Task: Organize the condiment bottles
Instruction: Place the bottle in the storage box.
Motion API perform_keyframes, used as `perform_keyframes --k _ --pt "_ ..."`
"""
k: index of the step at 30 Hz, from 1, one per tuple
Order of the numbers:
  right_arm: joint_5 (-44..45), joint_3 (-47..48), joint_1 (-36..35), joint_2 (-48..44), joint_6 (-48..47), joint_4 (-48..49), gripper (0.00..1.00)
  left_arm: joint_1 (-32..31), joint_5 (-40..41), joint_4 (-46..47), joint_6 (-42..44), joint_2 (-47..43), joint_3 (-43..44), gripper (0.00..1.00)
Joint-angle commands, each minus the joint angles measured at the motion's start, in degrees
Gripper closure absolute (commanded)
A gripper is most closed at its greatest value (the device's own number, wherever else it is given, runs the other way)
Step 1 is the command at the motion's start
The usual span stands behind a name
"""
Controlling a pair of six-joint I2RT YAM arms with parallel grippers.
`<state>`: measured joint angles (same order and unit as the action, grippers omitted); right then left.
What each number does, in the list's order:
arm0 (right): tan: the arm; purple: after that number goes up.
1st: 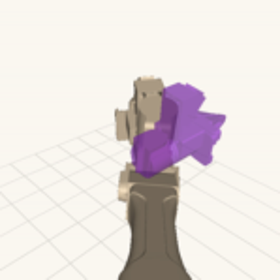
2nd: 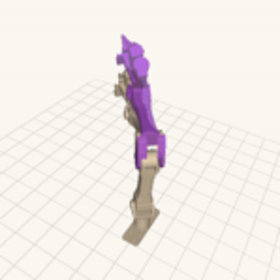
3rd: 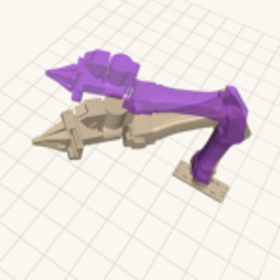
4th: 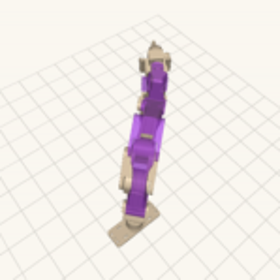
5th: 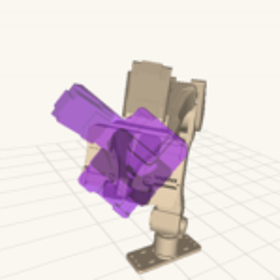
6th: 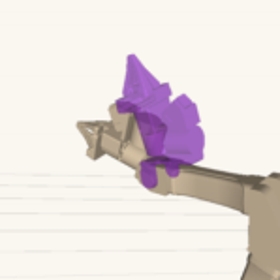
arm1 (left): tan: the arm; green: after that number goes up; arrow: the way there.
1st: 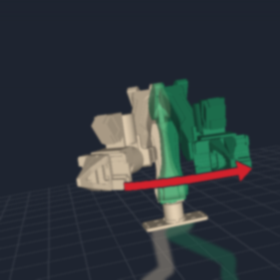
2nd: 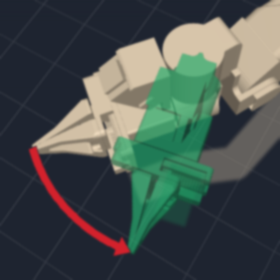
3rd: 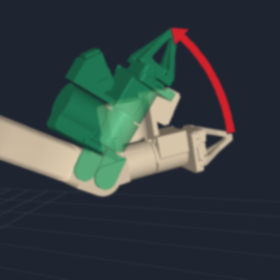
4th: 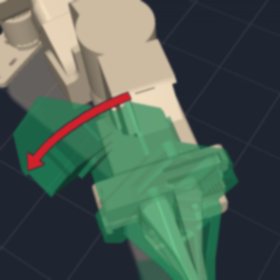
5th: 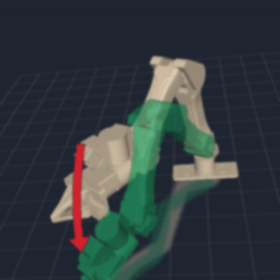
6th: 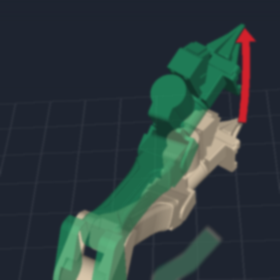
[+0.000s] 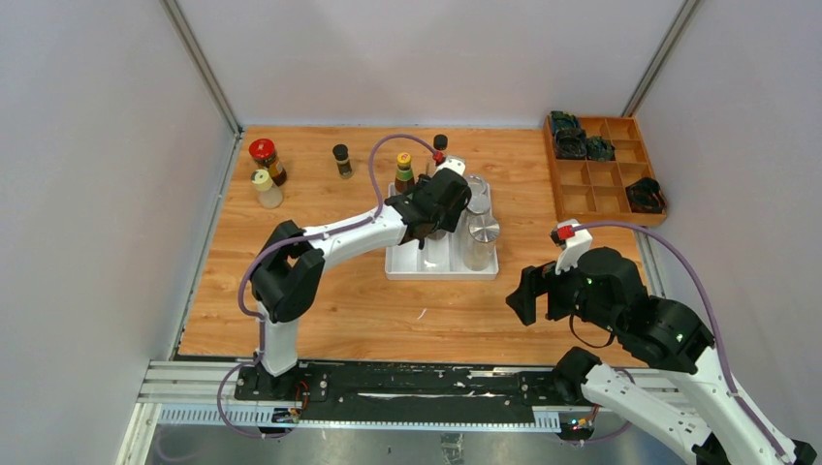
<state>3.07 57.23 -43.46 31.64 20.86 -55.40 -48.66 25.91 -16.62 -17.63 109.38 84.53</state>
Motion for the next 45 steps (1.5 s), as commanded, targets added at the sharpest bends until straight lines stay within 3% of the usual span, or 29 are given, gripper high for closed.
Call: perform_keyframes --k 1,24,30,36,41,45 --pt "0.8 0.3 0.2 -0.6 0.2 -2.2 0.04 1.0 1.0 6.1 -0.6 0.3 1.7 0.46" --pt "1.2 0.4 0.2 0.4 -0.5 -2.3 0.04 2.4 -3.3 7.3 -1.4 4.4 1.5 0.45" --pt "0.9 0.3 0.2 0.4 -0.5 -2.3 0.04 2.4 -1.9 2.6 -3.2 4.3 2.3 0.30" --pt "0.9 0.3 0.1 0.4 -0.5 -2.3 0.04 2.3 -1.8 0.8 -4.5 1.0 -0.4 0.18" --pt "0.9 0.3 0.1 0.1 -0.4 -2.2 0.04 1.8 -1.1 -3.0 -5.5 -4.4 -2.9 0.17" --pt "1.2 0.2 0.2 -0.4 -0.5 -2.3 0.04 -0.9 2.2 -6.2 -6.6 -14.8 -8.3 0.18"
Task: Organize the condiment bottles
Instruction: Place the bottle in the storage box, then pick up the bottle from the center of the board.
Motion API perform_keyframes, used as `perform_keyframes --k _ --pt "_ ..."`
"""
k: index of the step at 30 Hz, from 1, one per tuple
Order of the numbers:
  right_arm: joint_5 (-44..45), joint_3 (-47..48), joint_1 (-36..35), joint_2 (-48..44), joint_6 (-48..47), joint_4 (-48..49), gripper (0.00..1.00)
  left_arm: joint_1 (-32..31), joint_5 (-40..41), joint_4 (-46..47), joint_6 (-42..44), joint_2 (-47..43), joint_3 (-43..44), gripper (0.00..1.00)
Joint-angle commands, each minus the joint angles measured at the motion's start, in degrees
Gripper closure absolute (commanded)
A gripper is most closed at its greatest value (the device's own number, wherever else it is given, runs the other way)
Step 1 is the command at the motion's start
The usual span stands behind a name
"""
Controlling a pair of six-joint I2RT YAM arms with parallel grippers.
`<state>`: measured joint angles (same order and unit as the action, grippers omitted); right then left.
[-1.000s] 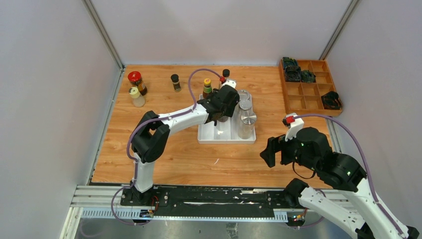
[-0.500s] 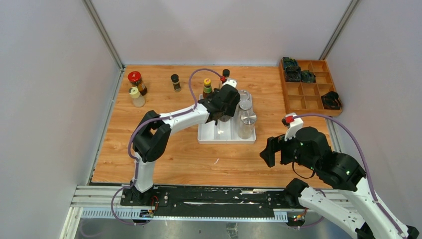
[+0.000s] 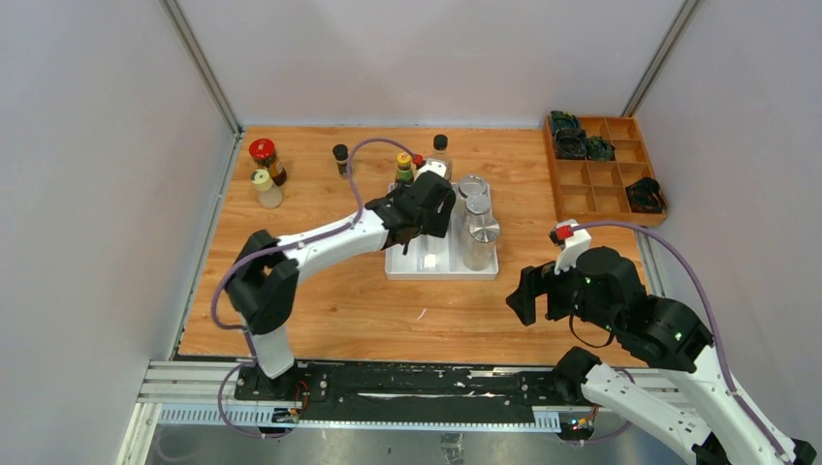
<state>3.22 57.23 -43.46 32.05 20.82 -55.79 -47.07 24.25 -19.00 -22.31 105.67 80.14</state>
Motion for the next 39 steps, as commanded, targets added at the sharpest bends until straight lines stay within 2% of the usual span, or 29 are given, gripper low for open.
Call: perform_keyframes --k 1,7,8,10,13,16,19,23,26,31,36,39 --pt "1.0 0.3 0.2 -0.8 -0.4 -1.9 0.04 -3.3 4.9 -3.8 -2.2 -14.4 -6.4 0.18" --pt "0.8 0.3 0.1 -0.6 -0.5 -1.7 0.04 -4.6 15.2 -5.3 -3.1 -31.3 -20.9 0.17" --pt "0.8 0.2 0.1 -0.7 -0.5 -1.7 0.04 -3.3 15.9 -4.9 -2.8 -33.4 -22.6 0.16" --pt "0.6 0.3 0.1 -0.7 -0.5 -1.5 0.04 2.2 12.2 -4.1 -2.4 -35.9 -24.9 0.16" --pt "0.2 0.3 0.2 -0.4 -0.5 -1.3 0.04 11.1 8.8 -0.7 -0.6 -35.8 -25.0 0.16" --pt "-0.1 0.1 0.2 -0.4 -0.3 -1.2 0.04 16.2 9.8 0.4 2.7 -29.6 -19.8 0.17" --pt "-0.2 0.2 0.1 -0.6 -0.1 -1.3 0.04 17.9 13.9 0.6 6.0 -20.6 -11.4 0.18" --pt "-0.4 1.0 0.1 -0.8 0.2 -1.8 0.04 22.6 11.2 5.7 7.0 -9.9 -3.8 0.19" --pt "0.4 2.2 0.2 -0.7 0.1 -3.6 0.04 24.4 12.9 8.1 8.8 -3.6 1.6 0.19" --pt "1.7 4.1 0.2 -0.1 -0.8 -5.4 0.04 28.9 8.5 9.8 7.7 4.5 8.2 0.20" --pt "1.7 5.0 0.2 1.9 -1.5 -5.6 0.04 30.9 5.3 8.5 10.7 11.4 16.4 0.21" --pt "1.7 5.4 0.2 3.1 -2.0 -5.6 0.04 32.0 1.5 9.2 10.8 13.5 18.2 0.21"
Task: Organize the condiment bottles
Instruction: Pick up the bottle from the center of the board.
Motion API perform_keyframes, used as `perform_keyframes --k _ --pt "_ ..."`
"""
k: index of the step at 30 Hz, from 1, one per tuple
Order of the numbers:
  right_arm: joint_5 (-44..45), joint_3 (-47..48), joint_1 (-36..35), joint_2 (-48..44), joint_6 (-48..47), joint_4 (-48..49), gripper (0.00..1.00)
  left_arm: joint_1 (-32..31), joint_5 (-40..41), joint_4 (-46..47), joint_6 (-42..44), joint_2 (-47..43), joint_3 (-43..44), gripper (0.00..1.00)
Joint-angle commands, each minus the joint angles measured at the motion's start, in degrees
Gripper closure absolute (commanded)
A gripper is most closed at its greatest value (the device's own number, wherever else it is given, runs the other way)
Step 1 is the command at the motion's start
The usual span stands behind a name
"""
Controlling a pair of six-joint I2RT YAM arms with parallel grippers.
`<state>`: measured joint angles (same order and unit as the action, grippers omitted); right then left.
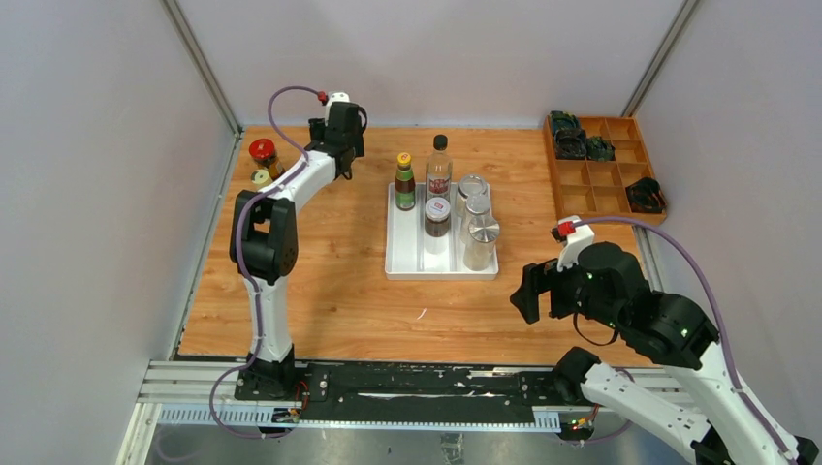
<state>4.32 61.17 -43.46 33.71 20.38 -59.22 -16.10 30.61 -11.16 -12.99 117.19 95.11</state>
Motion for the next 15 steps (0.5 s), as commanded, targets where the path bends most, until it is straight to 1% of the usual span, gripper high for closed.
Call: perform_keyframes --k 1,3,6,8,12,15 --pt "0.7 1.6 0.1 1.9 -1.6 -2.0 0.04 1.5 -5.7 1.4 1.1 2.5 3.5 0.21" --pt "0.6 2.0 0.1 2.7 -1.7 -1.8 0.04 2.2 -7.6 1.6 0.3 3.7 3.9 0.22" --pt "0.6 2.2 0.1 3.6 -1.8 -1.3 0.04 2.5 -8.5 1.4 0.2 5.2 4.5 0.23" --pt "0.4 2.1 0.2 4.0 -1.8 -1.0 0.04 2.6 -9.1 1.4 0.4 6.1 4.7 0.25" --pt "0.4 1.5 0.1 4.2 -1.8 -0.7 0.04 2.6 -8.2 0.7 -0.1 7.2 4.6 0.28" --pt "0.4 1.3 0.2 4.3 -1.8 -0.6 0.04 2.7 -8.4 0.9 0.1 7.9 4.8 0.31"
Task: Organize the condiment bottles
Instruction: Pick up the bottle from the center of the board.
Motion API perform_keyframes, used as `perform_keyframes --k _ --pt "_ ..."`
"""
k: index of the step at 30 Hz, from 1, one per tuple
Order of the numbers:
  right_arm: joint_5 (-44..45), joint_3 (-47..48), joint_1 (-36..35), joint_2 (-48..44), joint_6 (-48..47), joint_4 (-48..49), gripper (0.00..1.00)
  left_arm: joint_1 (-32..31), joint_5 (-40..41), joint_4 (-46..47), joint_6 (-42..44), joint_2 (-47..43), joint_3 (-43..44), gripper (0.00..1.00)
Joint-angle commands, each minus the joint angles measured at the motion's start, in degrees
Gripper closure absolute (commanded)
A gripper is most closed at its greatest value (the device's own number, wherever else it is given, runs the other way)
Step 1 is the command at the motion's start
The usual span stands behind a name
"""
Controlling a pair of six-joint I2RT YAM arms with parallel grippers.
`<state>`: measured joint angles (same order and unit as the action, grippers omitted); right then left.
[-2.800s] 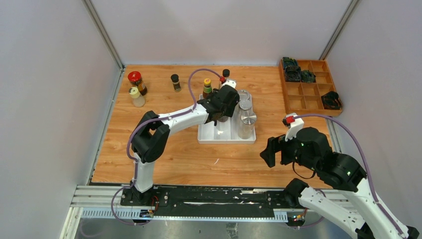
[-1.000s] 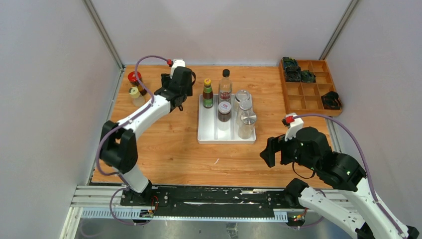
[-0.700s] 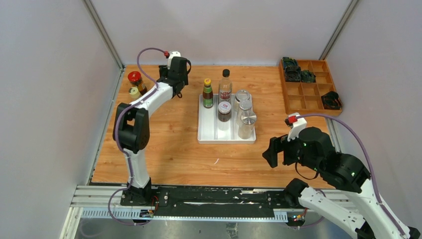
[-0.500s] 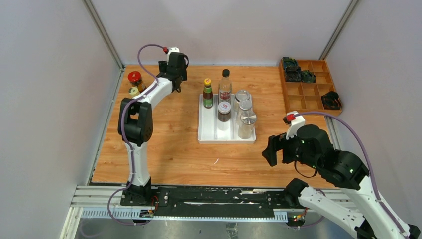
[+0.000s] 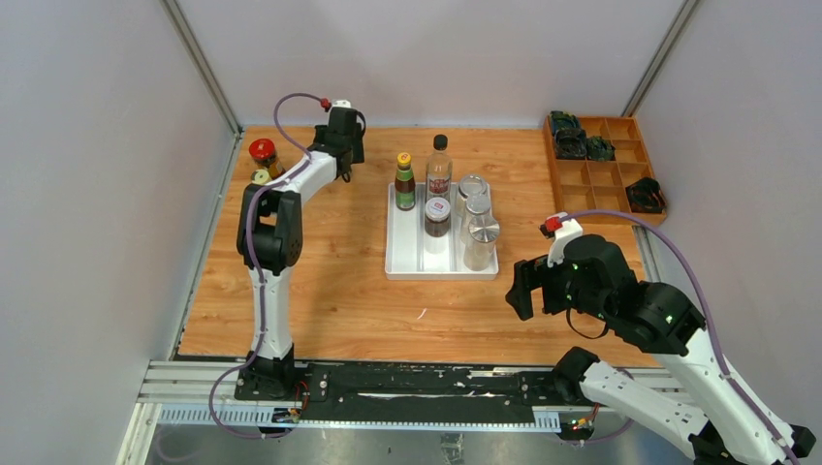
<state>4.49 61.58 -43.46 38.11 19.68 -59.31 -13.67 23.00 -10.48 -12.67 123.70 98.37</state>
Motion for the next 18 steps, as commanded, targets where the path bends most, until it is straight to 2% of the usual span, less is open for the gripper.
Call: perform_keyframes --k 1,12,18 --pt "0.3 0.8 0.2 -0.1 -1.1 -0.5 0.04 0.3 -1.0 0.3 -0.3 1.4 1.6 0.32" --pt "0.0 -1.2 0.1 0.0 -1.3 0.4 0.04 0.4 -1.1 5.6 -0.3 0.2 0.1 0.39" --pt "0.0 -1.7 0.1 0.6 -1.6 0.9 0.04 0.4 0.0 7.1 -0.1 -0.9 -1.0 0.54"
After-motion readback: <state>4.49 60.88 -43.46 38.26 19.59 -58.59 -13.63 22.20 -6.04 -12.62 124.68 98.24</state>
